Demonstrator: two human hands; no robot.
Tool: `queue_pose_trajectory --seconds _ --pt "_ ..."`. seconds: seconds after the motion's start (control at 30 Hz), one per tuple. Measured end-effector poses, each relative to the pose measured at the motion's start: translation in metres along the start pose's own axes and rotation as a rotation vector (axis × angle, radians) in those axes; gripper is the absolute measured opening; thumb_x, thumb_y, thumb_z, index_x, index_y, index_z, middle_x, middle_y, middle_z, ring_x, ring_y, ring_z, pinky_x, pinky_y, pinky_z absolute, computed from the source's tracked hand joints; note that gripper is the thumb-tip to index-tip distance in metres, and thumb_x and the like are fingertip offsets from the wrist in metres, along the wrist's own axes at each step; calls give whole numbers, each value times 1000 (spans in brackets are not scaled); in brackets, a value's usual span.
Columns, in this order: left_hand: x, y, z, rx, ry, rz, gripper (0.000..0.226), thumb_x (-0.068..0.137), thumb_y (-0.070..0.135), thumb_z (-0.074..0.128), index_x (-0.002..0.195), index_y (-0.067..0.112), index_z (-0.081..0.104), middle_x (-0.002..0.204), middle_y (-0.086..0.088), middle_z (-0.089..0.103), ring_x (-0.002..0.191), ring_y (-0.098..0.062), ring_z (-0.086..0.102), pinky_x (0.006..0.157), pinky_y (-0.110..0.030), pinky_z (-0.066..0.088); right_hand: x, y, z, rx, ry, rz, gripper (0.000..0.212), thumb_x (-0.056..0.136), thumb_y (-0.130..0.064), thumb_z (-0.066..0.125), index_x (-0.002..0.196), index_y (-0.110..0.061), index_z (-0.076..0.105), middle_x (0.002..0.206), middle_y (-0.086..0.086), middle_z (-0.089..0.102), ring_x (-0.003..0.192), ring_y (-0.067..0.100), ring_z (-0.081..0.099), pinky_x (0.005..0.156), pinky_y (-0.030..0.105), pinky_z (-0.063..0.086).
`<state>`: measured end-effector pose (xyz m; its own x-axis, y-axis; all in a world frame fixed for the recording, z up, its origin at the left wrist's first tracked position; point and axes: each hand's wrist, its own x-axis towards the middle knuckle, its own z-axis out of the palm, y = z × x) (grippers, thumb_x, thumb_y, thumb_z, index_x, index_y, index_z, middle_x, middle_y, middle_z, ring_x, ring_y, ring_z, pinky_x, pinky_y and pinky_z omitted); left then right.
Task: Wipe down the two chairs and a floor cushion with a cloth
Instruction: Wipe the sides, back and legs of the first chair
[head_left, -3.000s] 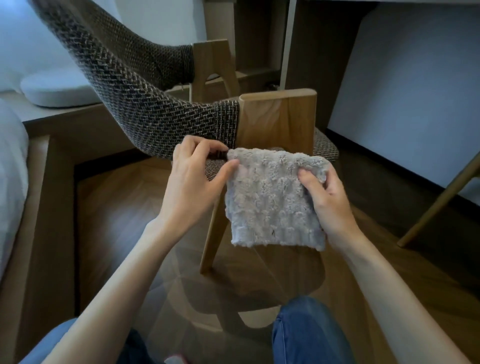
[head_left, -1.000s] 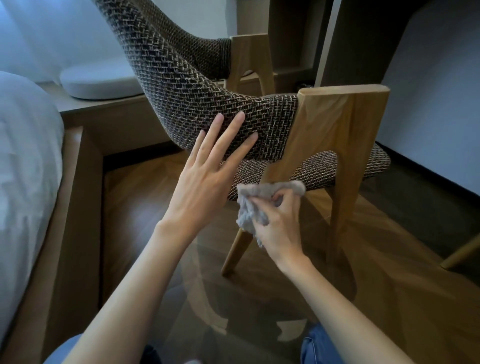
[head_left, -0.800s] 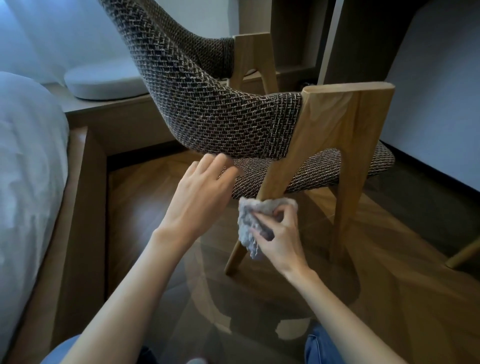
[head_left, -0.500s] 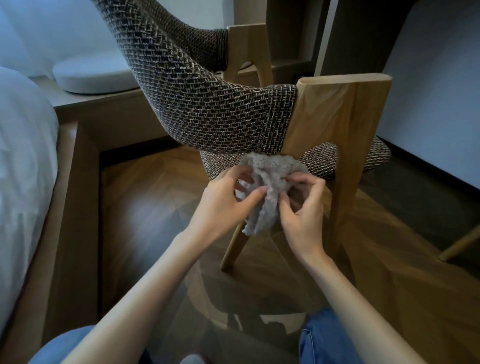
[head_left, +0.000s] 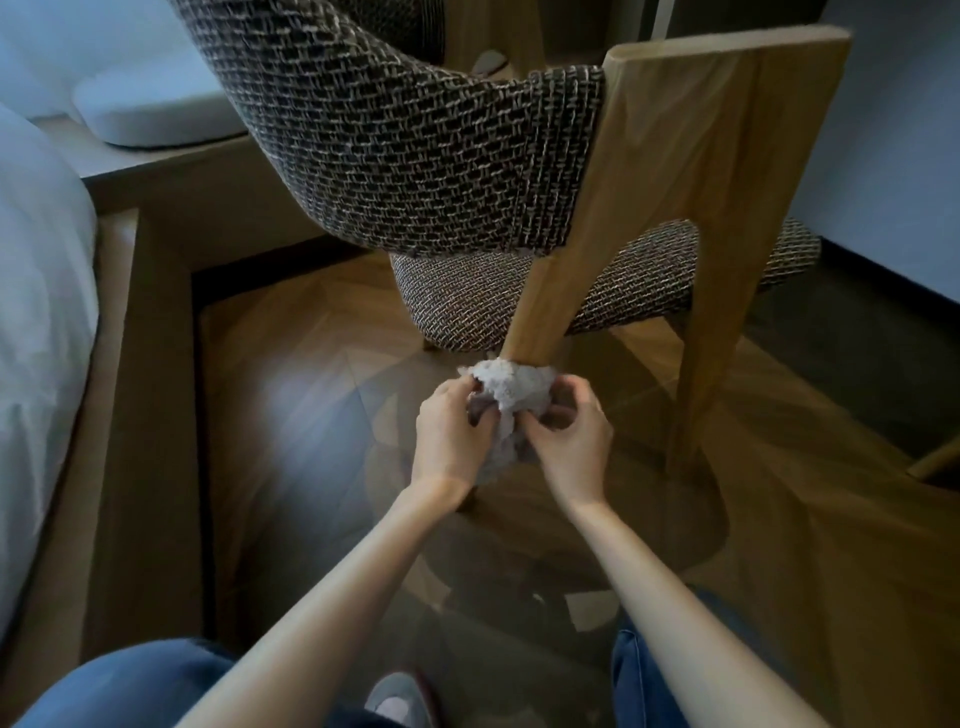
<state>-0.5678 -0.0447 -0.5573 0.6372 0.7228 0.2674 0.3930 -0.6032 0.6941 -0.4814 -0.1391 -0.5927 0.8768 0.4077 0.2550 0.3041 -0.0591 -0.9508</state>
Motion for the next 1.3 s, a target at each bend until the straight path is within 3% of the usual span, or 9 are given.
queue_pose_trajectory --seconds 0.17,0.33,0.43,0.57,0.7,0.83,0.97,1.13,1.3 --pt "-7 -36 31 -146 -82 -87 26 81 -4 60 105 4 66 99 -7 71 94 -21 66 80 -35 53 -2 32 12 -30 -118 134 38 74 -1 75 110 -7 67 83 -3 68 69 -18 58 62 -1 42" --pt "-17 -73 54 -172 -126 -167 28 79 -11 52 101 1 65 86 1 65 83 -15 61 64 -8 39 -6 59 27 -19 -310 329 33 74 -5 70 106 -15 67 79 -8 67 64 -11 58 58 3 41" --pt "-20 -92 64 -164 -210 -310 25 79 -3 54 98 8 66 80 1 64 74 -10 56 58 -10 33 -11 80 43 -143 -402 400 35 79 -7 66 113 -16 64 83 -14 62 79 2 58 57 3 35" --pt "-23 -118 75 -122 -345 -423 31 83 1 52 110 9 63 90 -4 66 81 -11 53 62 -12 33 -19 108 60 -131 -537 503 36 88 0 58 124 -5 56 115 13 65 106 24 60 70 15 35" --pt "-25 -130 82 -110 -443 -549 32 90 1 41 113 18 54 81 2 57 79 -20 51 67 -28 38 -28 119 67 -122 -623 565 43 97 -9 52 139 -7 43 127 10 59 112 18 55 81 13 37" --pt "-28 -122 82 -142 -465 -504 30 91 -3 37 117 5 51 84 -9 59 86 -29 55 72 -36 44 -24 110 62 -94 -551 532 40 96 -8 53 135 -11 47 110 1 61 106 15 58 64 1 38" --pt "-35 -104 77 -74 -347 -414 36 95 5 43 131 2 46 125 -20 49 111 -36 53 95 -34 40 -16 81 46 -175 -325 403 39 86 -15 67 124 -19 62 90 -14 57 84 -10 52 68 7 37" --pt "-30 -32 55 -101 39 -194 59 91 10 53 146 21 36 98 -2 42 84 -21 53 72 -20 32 -3 24 9 -155 -90 110 7 78 -11 73 85 -8 73 69 0 67 68 10 64 66 22 48" --pt "-25 64 29 -240 365 -47 55 86 13 63 136 27 45 105 5 40 92 -17 57 80 -33 51 12 -42 -37 -35 83 -62 15 88 -11 66 102 -12 72 93 1 70 78 2 64 73 12 49"
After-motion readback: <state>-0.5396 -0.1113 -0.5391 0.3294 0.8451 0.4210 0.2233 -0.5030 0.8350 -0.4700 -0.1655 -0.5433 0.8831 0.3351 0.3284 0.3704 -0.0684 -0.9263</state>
